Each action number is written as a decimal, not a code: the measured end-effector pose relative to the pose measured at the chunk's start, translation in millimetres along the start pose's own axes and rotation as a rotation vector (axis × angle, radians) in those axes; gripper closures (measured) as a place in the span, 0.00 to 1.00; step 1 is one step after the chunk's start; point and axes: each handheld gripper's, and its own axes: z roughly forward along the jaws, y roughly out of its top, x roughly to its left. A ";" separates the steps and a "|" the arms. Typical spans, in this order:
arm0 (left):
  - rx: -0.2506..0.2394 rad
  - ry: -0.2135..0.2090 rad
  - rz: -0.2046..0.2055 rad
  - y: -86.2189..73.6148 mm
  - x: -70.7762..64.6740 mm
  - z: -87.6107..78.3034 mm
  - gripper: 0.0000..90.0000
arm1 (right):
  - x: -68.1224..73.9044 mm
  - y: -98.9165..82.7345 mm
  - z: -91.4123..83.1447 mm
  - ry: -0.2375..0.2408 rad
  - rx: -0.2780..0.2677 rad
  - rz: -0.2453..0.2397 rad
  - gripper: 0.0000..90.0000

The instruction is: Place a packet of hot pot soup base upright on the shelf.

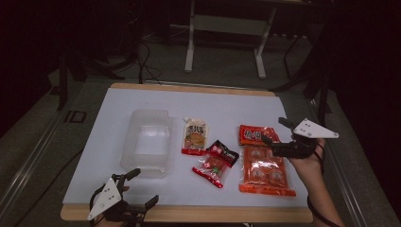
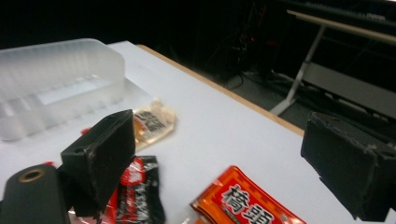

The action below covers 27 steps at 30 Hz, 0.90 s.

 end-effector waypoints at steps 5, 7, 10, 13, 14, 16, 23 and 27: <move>0.003 0.002 0.002 -0.1 0.4 -0.1 0.01 | -18.6 -8.4 11.4 -0.015 0.038 0.032 0.13; 0.004 0.003 0.001 -0.2 0.6 -0.2 0.01 | -24.8 -11.3 14.8 -0.017 0.048 0.042 0.14; 0.004 0.004 -0.002 -0.5 1.0 0.2 0.01 | -32.1 -16.0 20.4 -0.033 0.063 0.050 0.15; 0.004 0.005 -0.001 -0.6 1.0 0.1 0.01 | -38.1 -22.3 26.4 -0.052 0.087 0.053 0.15; 0.006 0.006 0.000 -0.7 1.0 0.1 0.01 | -40.7 -25.0 28.2 -0.052 0.095 0.060 0.15; 0.006 0.005 -0.001 -0.7 1.0 0.0 0.01 | -46.0 -31.3 32.0 -0.057 0.107 0.079 0.15; 0.008 0.006 -0.001 -1.1 1.2 0.1 0.01 | -61.9 -52.4 41.9 -0.060 0.157 0.125 0.17; 0.011 0.010 0.002 -1.4 0.9 -0.8 0.01 | -70.5 -64.3 46.1 -0.069 0.186 0.148 0.19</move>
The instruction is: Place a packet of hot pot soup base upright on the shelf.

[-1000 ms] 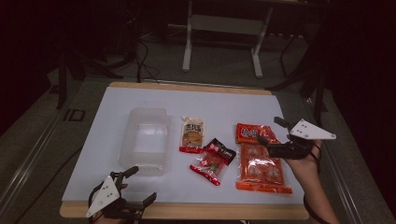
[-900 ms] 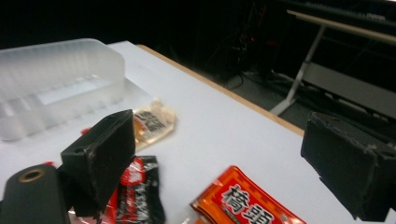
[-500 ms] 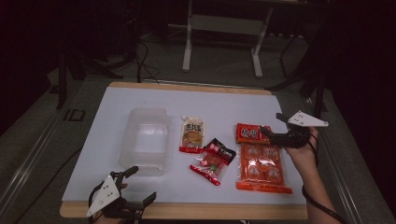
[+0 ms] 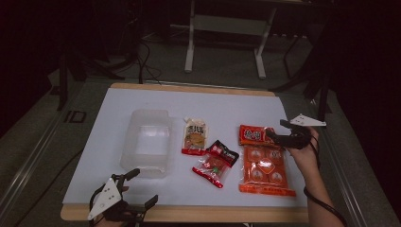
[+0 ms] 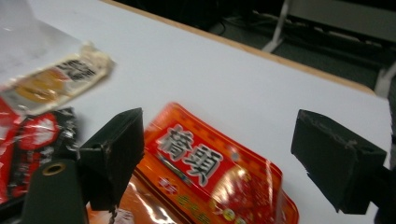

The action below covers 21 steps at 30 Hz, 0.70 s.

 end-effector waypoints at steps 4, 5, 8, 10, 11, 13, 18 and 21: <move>-0.001 0.006 -0.002 -0.5 -0.2 -1.2 0.01 | -7.5 -8.7 5.2 -0.005 0.022 0.012 0.21; 0.000 0.008 -0.002 -0.6 -0.1 -1.6 0.01 | -9.7 -10.5 6.6 -0.005 0.027 0.015 0.21; 0.001 0.015 -0.002 -0.9 -0.5 -3.2 0.01 | -15.8 -15.7 11.1 -0.009 0.050 0.022 0.24; 0.003 0.019 -0.002 -1.1 -0.8 -4.4 0.01 | -19.4 -19.5 14.4 -0.012 0.071 0.034 0.26; 0.004 0.022 -0.001 -1.3 -0.9 -5.1 0.01 | -21.1 -21.5 16.1 -0.011 0.079 0.036 0.26; 0.004 0.027 -0.005 -1.7 -1.0 -6.3 0.01 | -23.7 -25.7 19.8 -0.016 0.098 0.038 0.30; 0.008 0.034 -0.007 -2.7 -1.3 -9.0 0.01 | -29.6 -36.4 27.8 -0.023 0.128 0.051 0.31; 0.015 0.039 -0.007 -3.2 -1.6 -10.3 0.01 | -31.8 -40.4 31.2 -0.023 0.139 0.064 0.32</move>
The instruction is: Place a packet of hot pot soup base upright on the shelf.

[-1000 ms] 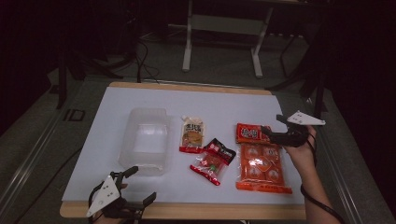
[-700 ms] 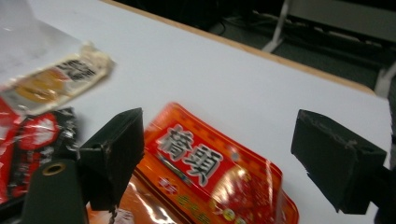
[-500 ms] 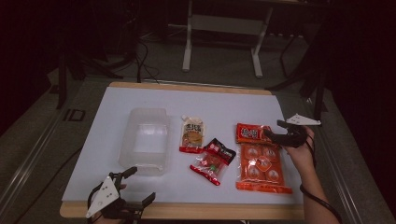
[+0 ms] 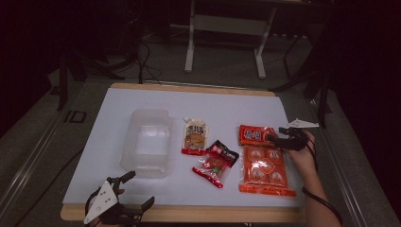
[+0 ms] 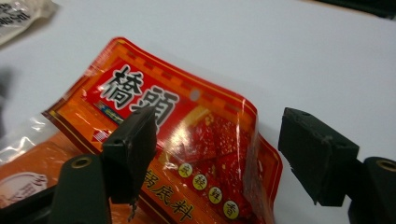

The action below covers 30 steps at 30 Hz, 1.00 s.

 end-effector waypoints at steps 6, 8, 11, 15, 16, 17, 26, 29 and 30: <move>0.004 0.004 -0.005 -1.1 0.1 -1.7 0.01 | -4.3 -4.4 7.5 0.000 0.036 0.003 0.36; 0.007 0.004 -0.007 -1.4 0.4 -2.2 0.01 | -5.9 -6.6 10.3 0.007 0.046 0.014 0.37; 0.012 0.004 -0.009 -1.8 0.6 -2.7 0.01 | -6.1 -9.0 13.3 0.021 0.060 0.017 0.40; 0.016 0.003 -0.012 -2.2 0.3 -2.9 0.01 | -6.2 -9.5 15.0 0.033 0.070 0.029 0.40; 0.017 0.003 -0.012 -2.2 0.4 -2.8 0.01 | -6.2 -9.0 15.0 0.035 0.072 0.030 0.40; 0.016 0.002 -0.013 -2.3 0.3 -2.6 0.01 | -5.9 -8.9 15.6 0.037 0.076 0.026 0.40; 0.023 -0.002 -0.007 -2.1 -0.3 -1.5 0.01 | 4.1 -10.2 19.0 -0.001 0.119 -0.005 0.59; 0.025 -0.005 -0.004 -1.9 -1.1 -1.4 0.01 | 8.1 -7.6 18.9 -0.039 0.146 -0.026 0.72; 0.026 -0.003 -0.001 -1.9 -1.5 -1.5 0.01 | 9.8 -6.6 19.4 -0.050 0.156 -0.032 0.76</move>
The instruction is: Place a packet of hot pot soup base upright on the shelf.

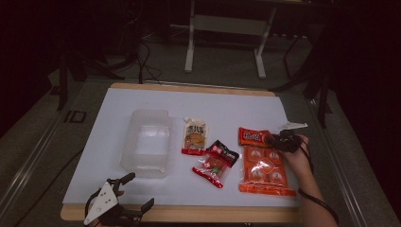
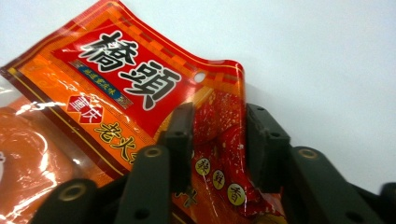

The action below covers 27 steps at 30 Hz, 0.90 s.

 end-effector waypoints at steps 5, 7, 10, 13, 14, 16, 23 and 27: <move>-0.001 0.000 0.001 0.3 -0.3 -0.2 0.01 | 2.9 3.3 -0.1 -0.026 0.025 -0.005 0.91; -0.002 -0.001 0.000 0.2 -0.2 -0.1 0.01 | 4.4 2.9 -0.7 -0.023 0.022 0.012 0.96; -0.002 -0.002 0.004 0.5 -0.3 0.1 0.01 | 7.8 4.2 -1.0 -0.042 0.032 0.012 0.97; -0.005 -0.001 0.005 0.7 -1.1 -0.1 0.01 | 9.3 6.3 -2.2 -0.055 0.036 0.010 0.98; -0.005 0.000 0.003 0.7 -0.9 -0.1 0.01 | 10.2 7.6 -3.3 -0.059 0.040 0.006 0.98; -0.003 0.001 0.004 0.6 -0.4 0.0 0.01 | 11.7 9.2 -6.8 -0.070 0.034 0.002 0.98; 0.000 0.001 0.007 0.6 -0.4 0.5 0.01 | 12.9 11.9 -26.3 -0.076 -0.032 0.018 0.98; 0.000 0.003 0.009 0.6 -0.3 0.9 0.01 | 14.7 16.2 -38.3 -0.071 -0.074 0.020 0.98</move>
